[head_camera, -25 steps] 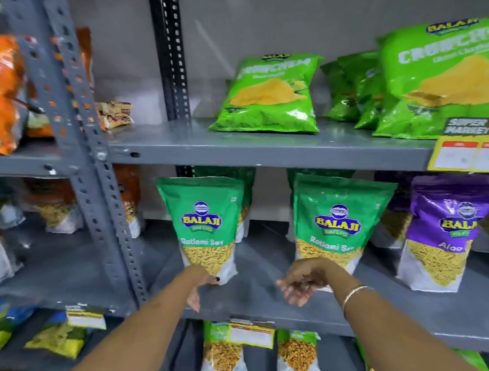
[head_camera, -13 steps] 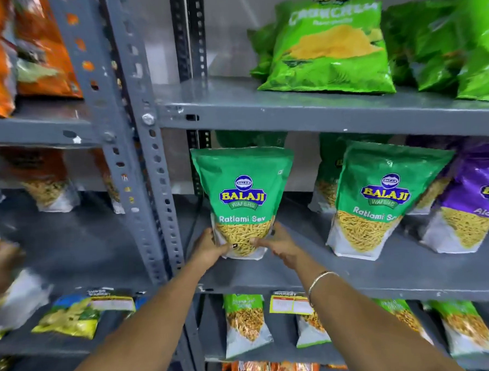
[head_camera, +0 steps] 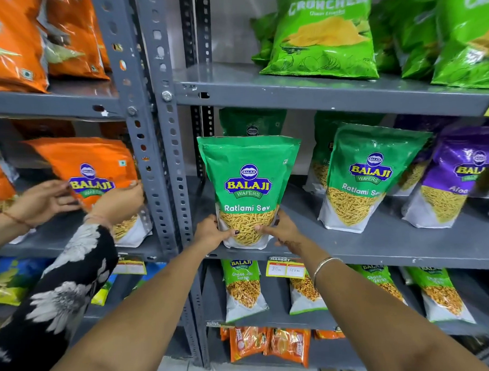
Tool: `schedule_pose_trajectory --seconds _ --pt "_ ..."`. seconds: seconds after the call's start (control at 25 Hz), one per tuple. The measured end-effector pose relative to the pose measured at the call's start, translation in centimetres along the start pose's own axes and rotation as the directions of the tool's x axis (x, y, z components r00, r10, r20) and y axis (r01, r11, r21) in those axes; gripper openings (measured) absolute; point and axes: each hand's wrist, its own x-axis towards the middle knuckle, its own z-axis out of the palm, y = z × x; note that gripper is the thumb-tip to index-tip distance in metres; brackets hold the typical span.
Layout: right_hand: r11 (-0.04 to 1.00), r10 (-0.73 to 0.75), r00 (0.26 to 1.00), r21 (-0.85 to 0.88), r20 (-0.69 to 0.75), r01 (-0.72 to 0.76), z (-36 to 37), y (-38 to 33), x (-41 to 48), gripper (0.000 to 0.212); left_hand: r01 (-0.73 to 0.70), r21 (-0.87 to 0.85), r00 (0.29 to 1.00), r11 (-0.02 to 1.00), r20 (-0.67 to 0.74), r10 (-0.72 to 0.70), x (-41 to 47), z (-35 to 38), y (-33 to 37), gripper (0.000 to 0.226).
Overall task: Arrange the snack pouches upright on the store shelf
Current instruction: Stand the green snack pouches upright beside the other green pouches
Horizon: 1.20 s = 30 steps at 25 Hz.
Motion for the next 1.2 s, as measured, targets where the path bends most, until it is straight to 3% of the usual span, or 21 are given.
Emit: schedule_pose_trajectory --seconds 0.2,0.32,0.4,0.44,0.48,0.52,0.6,0.72,0.84,0.96,1.08,1.2 --pt "1.0 -0.003 1.0 0.029 0.03 0.002 -0.1 0.2 0.0 0.068 0.016 0.042 0.999 0.999 0.045 -0.018 -0.6 -0.3 0.3 0.055" --pt "0.998 0.042 0.998 -0.055 0.045 -0.039 -0.8 1.4 0.5 0.079 0.119 0.23 0.963 0.966 0.209 -0.168 -1.0 -0.4 0.4 0.053" --pt "0.981 0.095 0.995 -0.165 -0.029 -0.098 -2.7 3.0 1.0 0.069 0.154 0.337 0.833 0.929 0.462 -0.306 -1.7 0.0 1.5 0.039" --pt "0.965 0.115 0.991 -0.228 -0.075 -0.129 -4.2 3.8 0.9 0.05 0.141 0.346 0.743 0.927 0.582 -0.331 -2.1 0.5 2.4 0.028" --pt "0.949 0.123 0.985 -0.275 -0.123 -0.153 -5.8 4.7 0.8 0.032 0.115 0.335 0.672 0.935 0.667 -0.321 -2.6 1.3 3.5 0.02" --pt "0.942 0.13 0.977 -0.287 -0.169 -0.175 -7.8 5.5 0.6 0.028 0.08 0.307 0.64 0.948 0.714 -0.286 -2.8 2.4 4.6 0.017" --pt "0.949 0.151 0.95 -0.229 -0.274 -0.217 -11.9 7.0 0.3 0.031 -0.009 0.222 0.695 0.975 0.703 -0.153 -2.6 5.6 6.9 0.026" --pt "0.955 0.143 0.907 -0.187 -0.395 -0.232 -18.0 8.7 1.2 0.072 -0.073 0.038 0.86 0.997 0.508 0.044 -1.3 10.9 10.1 0.043" --pt "0.966 0.067 0.911 -0.202 -0.407 -0.162 -22.9 10.2 3.4 0.101 -0.076 -0.086 0.934 0.993 0.344 0.101 1.5 15.9 12.7 0.073" --pt "0.998 0.004 0.968 -0.059 -0.251 -0.02 -25.9 11.9 6.7 0.097 -0.07 -0.126 0.947 0.99 0.303 0.106 3.9 19.5 15.1 0.091" --pt "0.997 -0.072 0.995 0.016 -0.073 0.074 -26.7 12.0 8.5 0.08 -0.037 -0.187 0.966 0.982 0.245 0.083 5.1 21.8 16.6 0.07" --pt "0.989 -0.087 0.995 0.113 -0.048 0.092 -26.7 11.9 8.3 0.078 0.018 -0.235 0.989 0.972 0.145 0.017 4.4 22.4 16.9 0.055"
